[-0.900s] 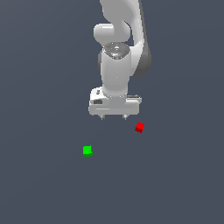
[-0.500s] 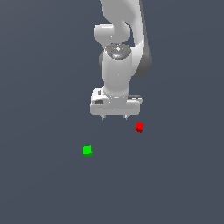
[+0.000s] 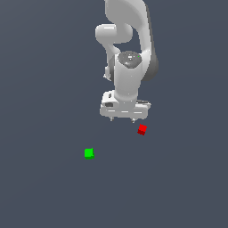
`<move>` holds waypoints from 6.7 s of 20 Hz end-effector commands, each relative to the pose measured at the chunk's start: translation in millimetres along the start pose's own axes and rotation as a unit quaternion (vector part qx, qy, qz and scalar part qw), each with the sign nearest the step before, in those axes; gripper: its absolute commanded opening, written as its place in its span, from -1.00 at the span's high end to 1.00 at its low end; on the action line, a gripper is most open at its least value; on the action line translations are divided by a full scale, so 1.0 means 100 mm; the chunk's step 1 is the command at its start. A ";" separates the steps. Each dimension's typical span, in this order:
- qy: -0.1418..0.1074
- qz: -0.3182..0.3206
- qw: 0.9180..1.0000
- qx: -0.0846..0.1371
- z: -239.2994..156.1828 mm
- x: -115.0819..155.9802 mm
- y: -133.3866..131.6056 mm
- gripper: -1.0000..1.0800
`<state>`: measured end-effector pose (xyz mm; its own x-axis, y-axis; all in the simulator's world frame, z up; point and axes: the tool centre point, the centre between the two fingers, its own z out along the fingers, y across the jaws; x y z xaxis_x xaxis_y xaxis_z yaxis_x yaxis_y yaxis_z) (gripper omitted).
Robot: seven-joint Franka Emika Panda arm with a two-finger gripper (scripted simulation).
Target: Stack the red cube on top of the green cube.
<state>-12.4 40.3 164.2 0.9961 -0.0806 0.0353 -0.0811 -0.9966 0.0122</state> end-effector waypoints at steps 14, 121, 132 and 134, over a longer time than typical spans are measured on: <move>-0.013 0.118 0.993 0.002 0.64 -0.39 -0.84 -0.92; -0.018 0.167 0.986 0.003 0.98 0.88 1.10 1.00; -0.018 0.167 0.986 0.003 1.07 1.15 1.50 1.00; -0.018 0.167 0.986 0.003 1.08 1.17 1.52 1.00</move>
<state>93.0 -120.3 62.1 0.9138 -0.4062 -0.0007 -0.4062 -0.9138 0.0005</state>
